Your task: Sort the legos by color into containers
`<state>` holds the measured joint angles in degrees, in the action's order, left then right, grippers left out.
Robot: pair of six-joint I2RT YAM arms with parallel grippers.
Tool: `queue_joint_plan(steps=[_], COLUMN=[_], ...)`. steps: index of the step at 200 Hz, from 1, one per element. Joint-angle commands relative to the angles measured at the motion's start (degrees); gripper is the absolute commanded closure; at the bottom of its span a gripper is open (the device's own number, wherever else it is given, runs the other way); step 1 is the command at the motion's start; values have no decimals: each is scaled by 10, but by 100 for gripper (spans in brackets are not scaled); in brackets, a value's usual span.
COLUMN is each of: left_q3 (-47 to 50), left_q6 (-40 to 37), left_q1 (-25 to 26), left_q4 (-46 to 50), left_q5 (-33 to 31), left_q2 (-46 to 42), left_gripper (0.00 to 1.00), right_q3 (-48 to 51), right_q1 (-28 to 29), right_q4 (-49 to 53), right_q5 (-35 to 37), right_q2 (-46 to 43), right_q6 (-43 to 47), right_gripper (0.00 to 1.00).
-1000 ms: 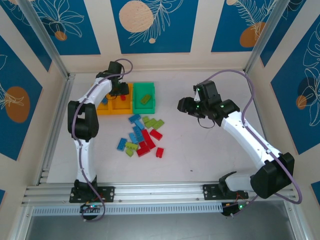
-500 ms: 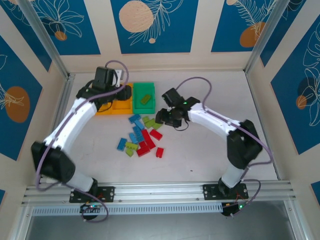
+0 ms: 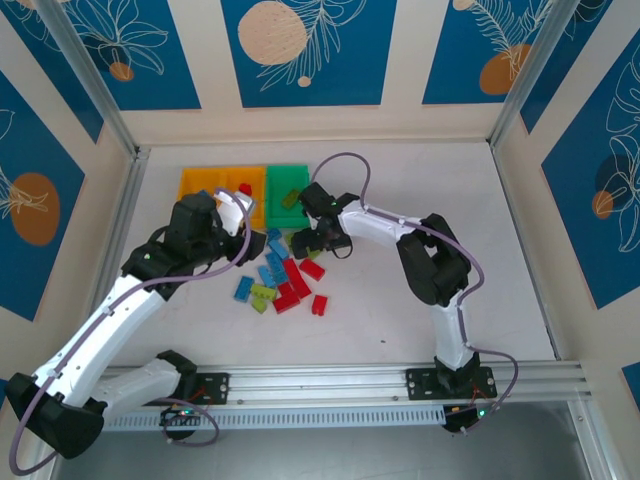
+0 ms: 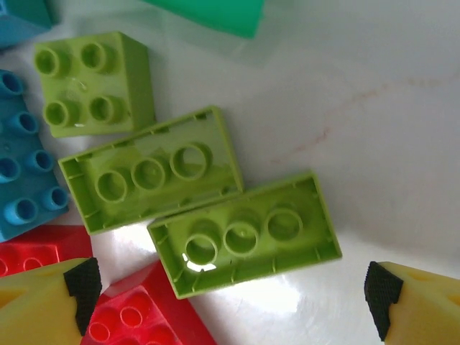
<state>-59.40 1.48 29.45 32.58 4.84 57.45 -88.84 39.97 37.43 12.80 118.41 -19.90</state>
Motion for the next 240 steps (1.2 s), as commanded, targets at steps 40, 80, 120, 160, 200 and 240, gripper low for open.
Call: queue_joint_plan(steps=[40, 80, 120, 160, 200, 240], left_q3=[14, 14, 15, 1, -15, -7], left_q6=[-2, -11, -10, 36, 157, 232], left_q1=[3, 3, 3, 3, 2, 1], left_q4=[-11, -13, -15, 2, 47, 51], left_q5=[4, 4, -13, -91, -193, -177], left_q2=[-1, 1, -15, -30, -19, -8], left_gripper=[46, 45, 32, 11, 8, 7], right_q3=[-48, -62, -68, -70, -91, -264], right_q1=[5, 5, -2, -6, -4, -12], right_q4=[37, 62, 67, 25, -86, -82], right_q5=[13, 42, 58, 71, 83, 111], right_q2=[56, 78, 60, -35, -67, 73], right_q6=[117, 117, 89, 49, 52, 117], right_gripper=[8, 22, 38, 42, 45, 46])
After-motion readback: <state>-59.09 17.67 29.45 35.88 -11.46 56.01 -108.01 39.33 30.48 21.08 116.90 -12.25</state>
